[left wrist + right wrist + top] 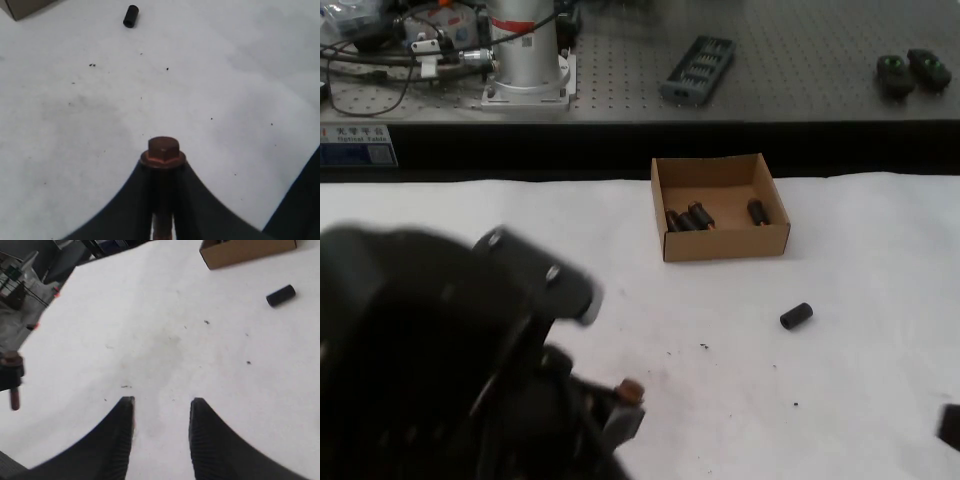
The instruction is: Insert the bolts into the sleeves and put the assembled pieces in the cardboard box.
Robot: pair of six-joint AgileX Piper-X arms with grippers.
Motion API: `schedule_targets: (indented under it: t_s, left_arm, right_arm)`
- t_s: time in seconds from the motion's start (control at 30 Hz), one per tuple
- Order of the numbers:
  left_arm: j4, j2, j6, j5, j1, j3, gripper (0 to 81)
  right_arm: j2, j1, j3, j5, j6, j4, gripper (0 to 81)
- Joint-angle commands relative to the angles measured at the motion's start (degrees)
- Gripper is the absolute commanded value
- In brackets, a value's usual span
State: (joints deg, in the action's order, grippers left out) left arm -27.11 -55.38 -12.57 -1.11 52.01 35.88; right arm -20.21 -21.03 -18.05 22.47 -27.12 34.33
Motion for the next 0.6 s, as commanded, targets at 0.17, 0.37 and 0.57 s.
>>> schedule_targets:
  t_s: [0.17,0.37,0.57]
  left_arm:
    - [5.30,4.67,-4.10,2.36,2.57,-6.13,0.6]
    - [12.48,5.96,-5.17,4.43,5.19,-11.01,0.6]
    - [13.56,5.96,-5.40,6.91,5.44,-12.11,0.6]
  right_arm:
    - [-27.52,0.23,-6.02,-3.03,-0.34,-13.80,28.6]
    - [-47.93,0.23,-16.28,-9.13,-0.20,-14.56,28.6]
    - [-60.13,0.39,-26.46,-14.45,-1.66,-14.56,28.6]
